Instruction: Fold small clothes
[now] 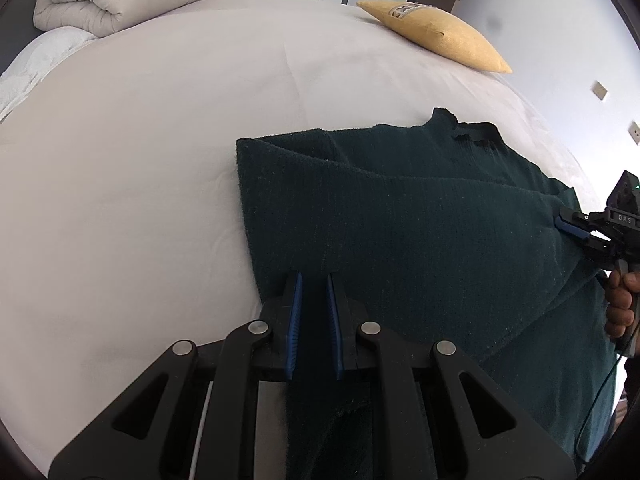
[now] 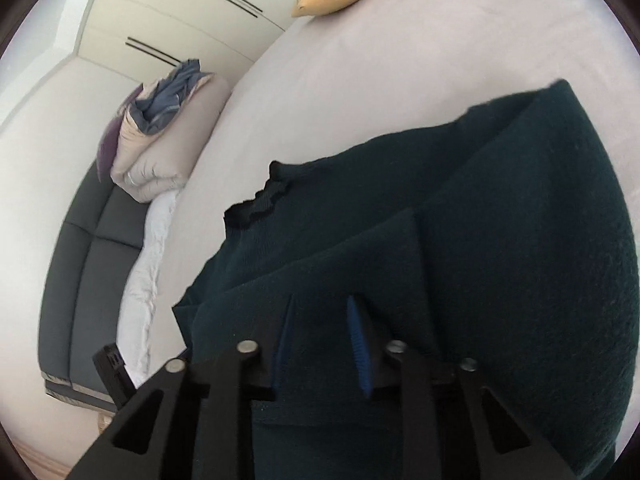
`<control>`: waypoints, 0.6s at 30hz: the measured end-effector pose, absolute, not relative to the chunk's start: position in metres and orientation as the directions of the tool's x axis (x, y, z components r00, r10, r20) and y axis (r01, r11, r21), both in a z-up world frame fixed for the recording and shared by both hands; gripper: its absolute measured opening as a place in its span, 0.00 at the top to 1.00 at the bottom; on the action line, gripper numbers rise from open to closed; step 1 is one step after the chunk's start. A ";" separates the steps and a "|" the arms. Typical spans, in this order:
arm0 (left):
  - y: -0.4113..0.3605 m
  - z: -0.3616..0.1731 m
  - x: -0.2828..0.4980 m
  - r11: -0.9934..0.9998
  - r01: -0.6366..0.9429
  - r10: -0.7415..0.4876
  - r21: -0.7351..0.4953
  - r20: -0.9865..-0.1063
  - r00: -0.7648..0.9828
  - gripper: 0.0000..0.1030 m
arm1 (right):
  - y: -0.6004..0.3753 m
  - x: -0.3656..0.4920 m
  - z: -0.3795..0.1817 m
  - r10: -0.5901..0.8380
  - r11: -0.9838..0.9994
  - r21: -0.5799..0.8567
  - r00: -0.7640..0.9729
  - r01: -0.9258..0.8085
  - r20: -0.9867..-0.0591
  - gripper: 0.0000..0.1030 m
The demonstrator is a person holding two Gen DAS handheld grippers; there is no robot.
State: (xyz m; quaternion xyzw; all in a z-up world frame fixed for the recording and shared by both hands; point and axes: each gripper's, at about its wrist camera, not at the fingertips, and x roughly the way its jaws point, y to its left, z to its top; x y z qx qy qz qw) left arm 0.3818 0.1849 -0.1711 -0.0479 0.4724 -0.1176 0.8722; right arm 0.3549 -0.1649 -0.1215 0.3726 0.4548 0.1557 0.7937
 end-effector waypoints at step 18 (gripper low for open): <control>0.214 -0.147 0.212 0.933 0.072 -0.337 -0.352 -0.790 0.513 0.87 | -0.162 0.257 -0.062 0.403 0.875 0.484 0.565 -0.006 -0.720 0.20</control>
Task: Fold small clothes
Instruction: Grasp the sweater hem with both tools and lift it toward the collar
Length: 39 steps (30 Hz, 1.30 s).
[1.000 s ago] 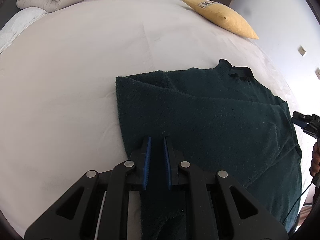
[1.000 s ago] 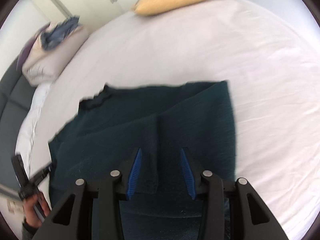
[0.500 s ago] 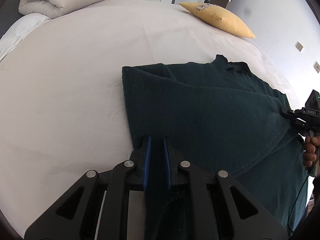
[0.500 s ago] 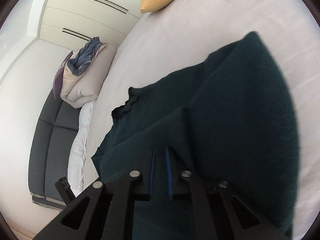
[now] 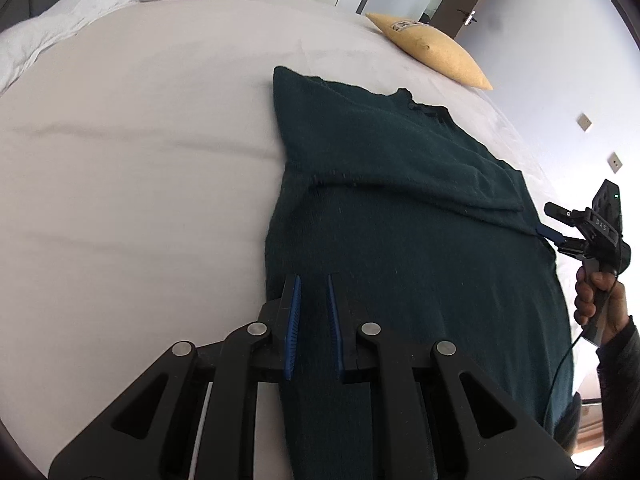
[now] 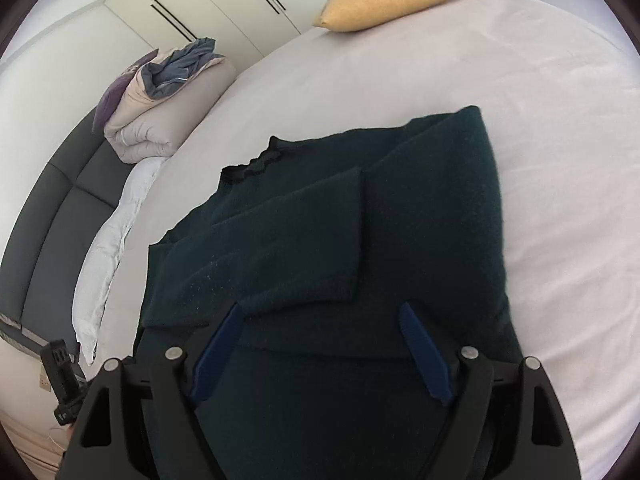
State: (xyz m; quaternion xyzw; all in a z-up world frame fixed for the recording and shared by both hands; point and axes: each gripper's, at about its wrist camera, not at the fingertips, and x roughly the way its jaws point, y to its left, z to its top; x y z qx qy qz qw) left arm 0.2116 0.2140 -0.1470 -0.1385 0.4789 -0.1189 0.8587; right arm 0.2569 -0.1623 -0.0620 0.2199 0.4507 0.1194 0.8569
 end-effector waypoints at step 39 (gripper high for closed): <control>0.261 -0.187 0.035 0.658 -0.102 -0.707 -0.746 -0.659 0.258 0.58 | -0.220 -0.043 -0.101 0.529 0.744 0.659 0.502 0.115 -0.685 0.28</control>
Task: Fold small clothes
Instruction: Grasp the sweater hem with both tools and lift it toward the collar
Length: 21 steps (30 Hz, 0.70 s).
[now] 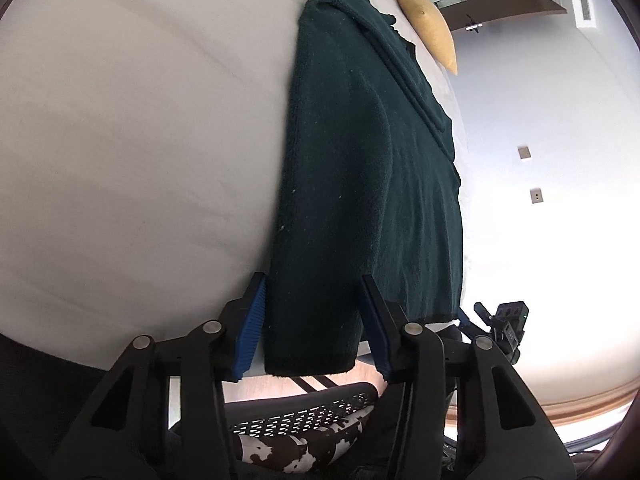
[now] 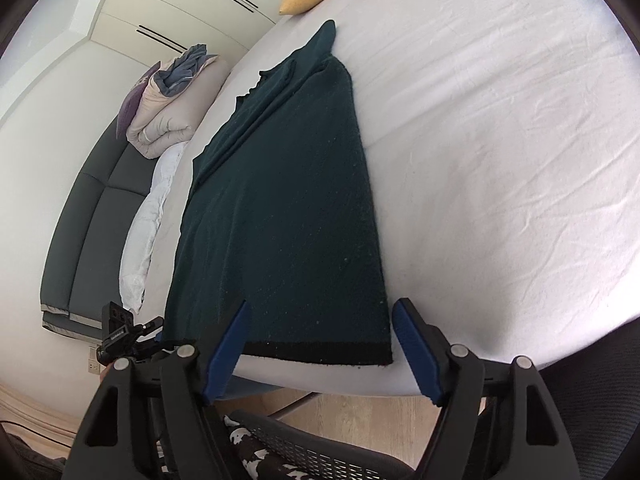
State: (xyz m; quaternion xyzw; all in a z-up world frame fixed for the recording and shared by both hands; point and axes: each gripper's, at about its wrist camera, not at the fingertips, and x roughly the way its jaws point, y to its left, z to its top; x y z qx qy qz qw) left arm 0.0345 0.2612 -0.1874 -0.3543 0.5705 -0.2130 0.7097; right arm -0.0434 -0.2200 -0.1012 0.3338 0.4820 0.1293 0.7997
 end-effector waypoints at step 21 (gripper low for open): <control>0.264 -0.199 0.020 0.563 -0.137 -0.776 -0.815 -0.578 0.250 0.90 | -0.230 -0.043 -0.112 0.570 0.687 0.708 0.481 0.166 -0.666 0.44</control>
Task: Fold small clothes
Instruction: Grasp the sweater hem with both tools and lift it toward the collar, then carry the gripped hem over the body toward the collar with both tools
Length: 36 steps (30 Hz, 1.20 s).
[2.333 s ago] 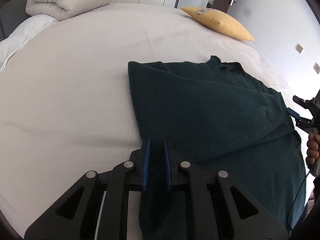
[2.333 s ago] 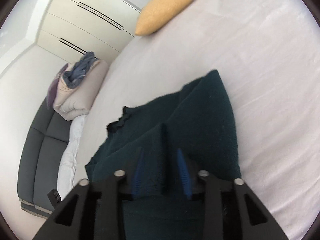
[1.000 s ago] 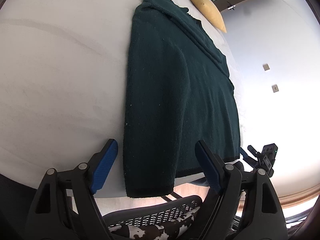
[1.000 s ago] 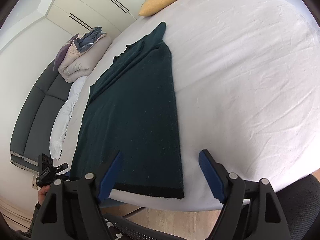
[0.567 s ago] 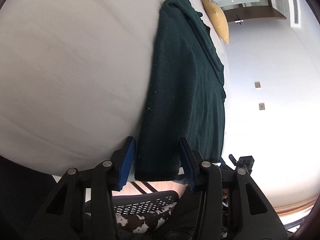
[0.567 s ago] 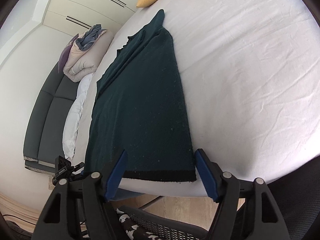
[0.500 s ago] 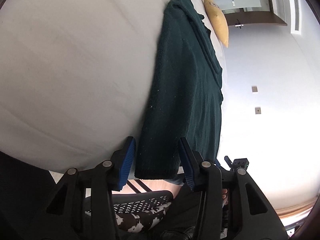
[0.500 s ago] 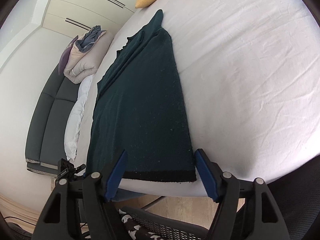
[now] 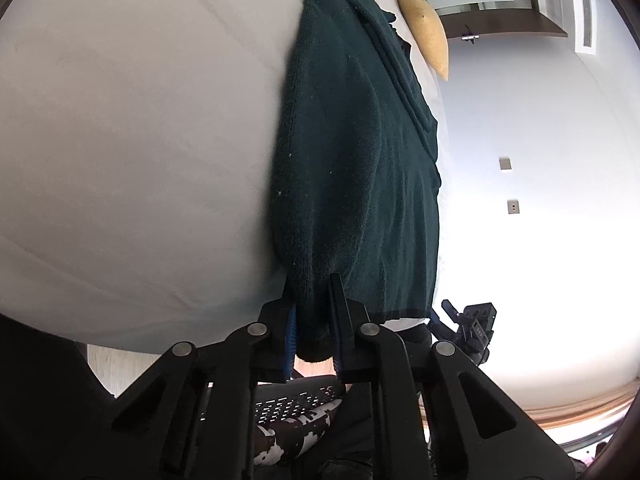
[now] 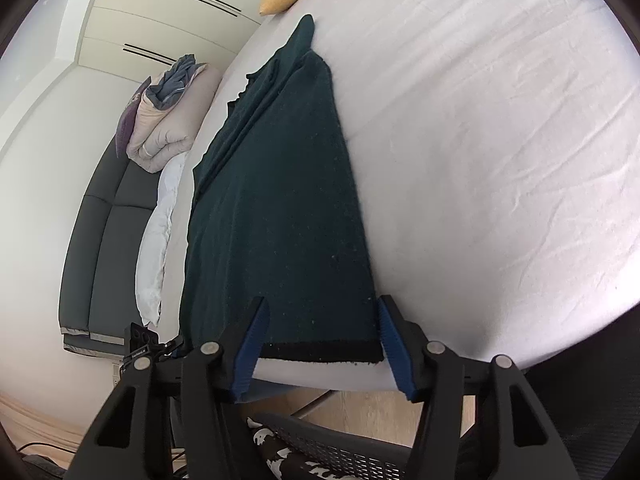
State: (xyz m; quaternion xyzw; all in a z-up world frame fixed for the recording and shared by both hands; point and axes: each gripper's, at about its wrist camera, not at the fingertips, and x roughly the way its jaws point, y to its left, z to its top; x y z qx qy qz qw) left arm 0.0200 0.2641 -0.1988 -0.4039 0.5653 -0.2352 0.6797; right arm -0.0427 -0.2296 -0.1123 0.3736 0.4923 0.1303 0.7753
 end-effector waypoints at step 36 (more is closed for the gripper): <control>0.307 -0.125 0.030 0.326 -0.048 -0.807 -0.944 -0.305 0.506 0.93 | -0.215 -0.021 -0.043 0.614 0.645 0.764 0.579 0.024 -0.536 0.93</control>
